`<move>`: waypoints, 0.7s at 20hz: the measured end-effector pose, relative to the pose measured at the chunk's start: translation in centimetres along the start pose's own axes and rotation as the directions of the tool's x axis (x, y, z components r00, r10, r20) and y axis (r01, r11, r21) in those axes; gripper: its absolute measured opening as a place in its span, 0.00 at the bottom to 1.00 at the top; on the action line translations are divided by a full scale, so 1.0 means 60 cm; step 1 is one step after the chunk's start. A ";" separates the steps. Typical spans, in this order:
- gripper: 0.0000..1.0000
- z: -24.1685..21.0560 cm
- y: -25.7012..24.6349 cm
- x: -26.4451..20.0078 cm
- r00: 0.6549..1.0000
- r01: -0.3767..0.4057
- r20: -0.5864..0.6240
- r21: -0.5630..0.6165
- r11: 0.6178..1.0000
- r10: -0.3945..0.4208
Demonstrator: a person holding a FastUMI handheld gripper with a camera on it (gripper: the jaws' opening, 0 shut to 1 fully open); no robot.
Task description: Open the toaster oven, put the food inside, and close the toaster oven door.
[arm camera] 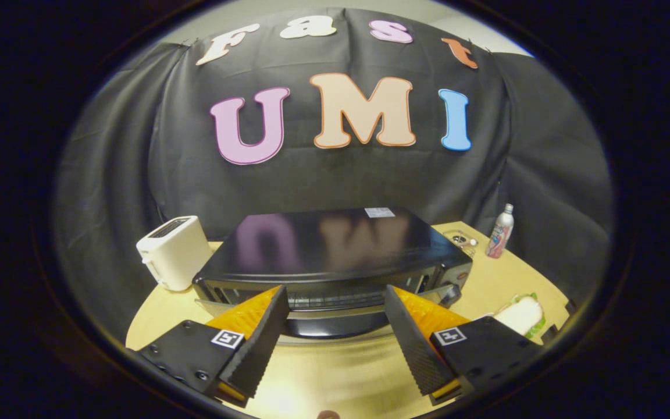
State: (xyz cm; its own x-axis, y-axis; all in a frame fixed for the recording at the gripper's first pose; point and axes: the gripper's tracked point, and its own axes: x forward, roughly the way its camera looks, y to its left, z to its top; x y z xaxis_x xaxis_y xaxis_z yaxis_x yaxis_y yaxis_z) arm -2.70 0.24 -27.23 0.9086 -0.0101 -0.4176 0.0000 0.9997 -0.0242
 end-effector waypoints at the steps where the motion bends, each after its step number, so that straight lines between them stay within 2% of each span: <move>1: 1.00 -0.011 -0.002 -0.012 1.000 0.005 -0.012 -0.002 1.000 -0.005; 5: 1.00 -0.063 -0.011 -0.059 0.997 0.024 -0.068 -0.053 0.998 -0.028; 10: 0.99 -0.153 -0.012 -0.080 0.983 0.023 -0.177 -0.180 0.983 -0.056; 14: 0.99 -0.209 -0.014 -0.062 0.969 0.009 -0.241 -0.160 0.987 -0.047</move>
State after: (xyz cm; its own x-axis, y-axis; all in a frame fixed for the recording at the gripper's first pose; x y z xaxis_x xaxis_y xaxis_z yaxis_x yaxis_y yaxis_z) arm -11.29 -0.84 -37.04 0.7803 -0.0626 -0.6223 -0.0589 0.9832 -0.1726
